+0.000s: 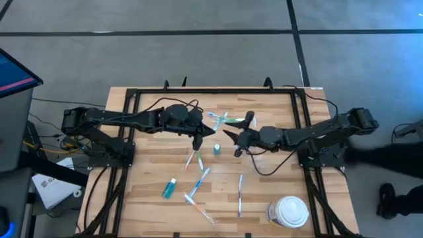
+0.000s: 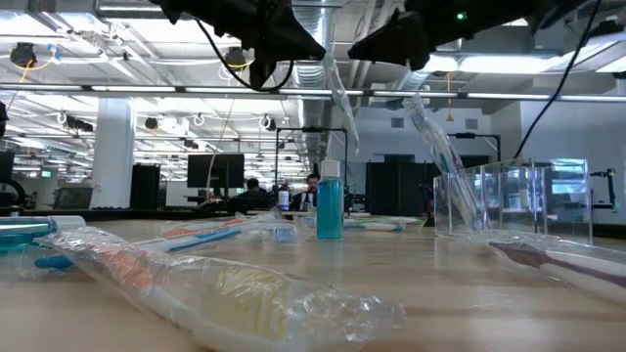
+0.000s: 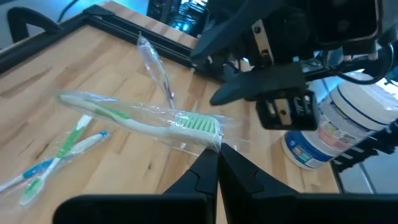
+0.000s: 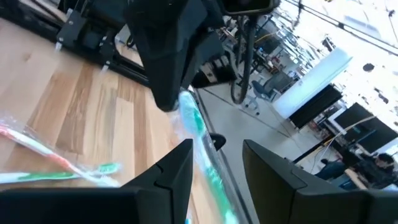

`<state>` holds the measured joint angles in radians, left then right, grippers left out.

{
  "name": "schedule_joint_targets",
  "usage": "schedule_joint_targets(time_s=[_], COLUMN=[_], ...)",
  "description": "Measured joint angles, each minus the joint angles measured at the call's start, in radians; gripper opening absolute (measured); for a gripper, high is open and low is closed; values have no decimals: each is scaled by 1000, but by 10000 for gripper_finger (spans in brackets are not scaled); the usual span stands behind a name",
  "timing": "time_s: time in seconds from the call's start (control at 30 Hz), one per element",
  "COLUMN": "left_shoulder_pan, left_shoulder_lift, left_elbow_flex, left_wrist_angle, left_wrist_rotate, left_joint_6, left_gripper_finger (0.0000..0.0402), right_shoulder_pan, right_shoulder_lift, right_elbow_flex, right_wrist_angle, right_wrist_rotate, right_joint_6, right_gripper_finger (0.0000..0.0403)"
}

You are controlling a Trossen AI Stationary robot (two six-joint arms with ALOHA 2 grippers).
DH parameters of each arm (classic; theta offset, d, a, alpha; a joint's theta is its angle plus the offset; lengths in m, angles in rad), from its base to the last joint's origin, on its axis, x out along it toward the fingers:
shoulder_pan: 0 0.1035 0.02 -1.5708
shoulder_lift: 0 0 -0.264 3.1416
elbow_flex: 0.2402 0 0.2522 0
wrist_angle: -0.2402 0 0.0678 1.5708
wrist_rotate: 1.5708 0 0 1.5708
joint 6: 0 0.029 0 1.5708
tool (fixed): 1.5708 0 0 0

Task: Pick & Place toothbrushing station
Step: Put the top left green toothbrush into the transparent organizer

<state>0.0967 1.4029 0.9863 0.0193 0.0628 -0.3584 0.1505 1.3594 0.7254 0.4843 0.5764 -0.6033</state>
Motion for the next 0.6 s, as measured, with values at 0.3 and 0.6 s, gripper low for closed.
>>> schedule_joint_targets(time_s=[0.3, 0.6], left_shoulder_pan=[0, 0], left_shoulder_lift=[-24, -23], left_elbow_flex=[-1, -1], left_wrist_angle=[3, 0], left_wrist_rotate=[24, 50], left_joint_6=[-16, -24], left_gripper_finger=[0, 0], right_shoulder_pan=[19, 26], right_shoulder_lift=[55, 60], right_elbow_flex=[107, 131], right_wrist_angle=[-171, -170], right_wrist_rotate=[10, 98], right_joint_6=[17, -2], right_gripper_finger=[161, 218])
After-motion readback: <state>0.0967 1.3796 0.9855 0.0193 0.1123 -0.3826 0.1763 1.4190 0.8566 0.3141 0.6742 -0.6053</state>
